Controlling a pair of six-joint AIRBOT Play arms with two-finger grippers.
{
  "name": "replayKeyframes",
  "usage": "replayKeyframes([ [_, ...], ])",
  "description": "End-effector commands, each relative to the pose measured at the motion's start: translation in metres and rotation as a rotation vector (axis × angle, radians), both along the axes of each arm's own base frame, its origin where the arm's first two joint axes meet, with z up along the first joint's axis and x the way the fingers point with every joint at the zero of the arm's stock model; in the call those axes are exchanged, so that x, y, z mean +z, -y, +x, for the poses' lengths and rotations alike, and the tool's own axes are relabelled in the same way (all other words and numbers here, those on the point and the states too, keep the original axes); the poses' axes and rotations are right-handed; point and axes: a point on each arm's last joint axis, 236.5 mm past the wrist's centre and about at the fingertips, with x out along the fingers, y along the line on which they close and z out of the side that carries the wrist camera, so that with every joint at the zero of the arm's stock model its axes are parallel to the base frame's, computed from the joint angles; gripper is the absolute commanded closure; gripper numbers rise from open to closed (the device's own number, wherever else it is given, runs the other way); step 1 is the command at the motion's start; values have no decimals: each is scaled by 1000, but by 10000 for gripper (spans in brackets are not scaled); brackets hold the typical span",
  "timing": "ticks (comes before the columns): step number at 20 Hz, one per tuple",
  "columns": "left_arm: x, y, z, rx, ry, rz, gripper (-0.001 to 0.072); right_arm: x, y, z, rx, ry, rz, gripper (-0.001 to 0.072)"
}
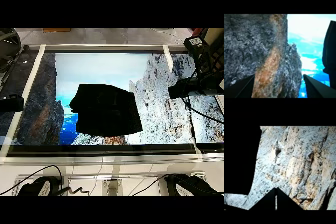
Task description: Fold the clothes and pants, and hang the long-sleeved shirts on hangers.
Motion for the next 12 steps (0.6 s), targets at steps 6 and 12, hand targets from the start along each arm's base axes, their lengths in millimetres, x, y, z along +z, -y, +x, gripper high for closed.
replayKeyframes([
  [6,0,0,0,1,-1,0,20,0,0,0,1,0,0,681],
  [12,0,0,0,1,-1,0,20,16,-7,20,13,109,24,681],
])
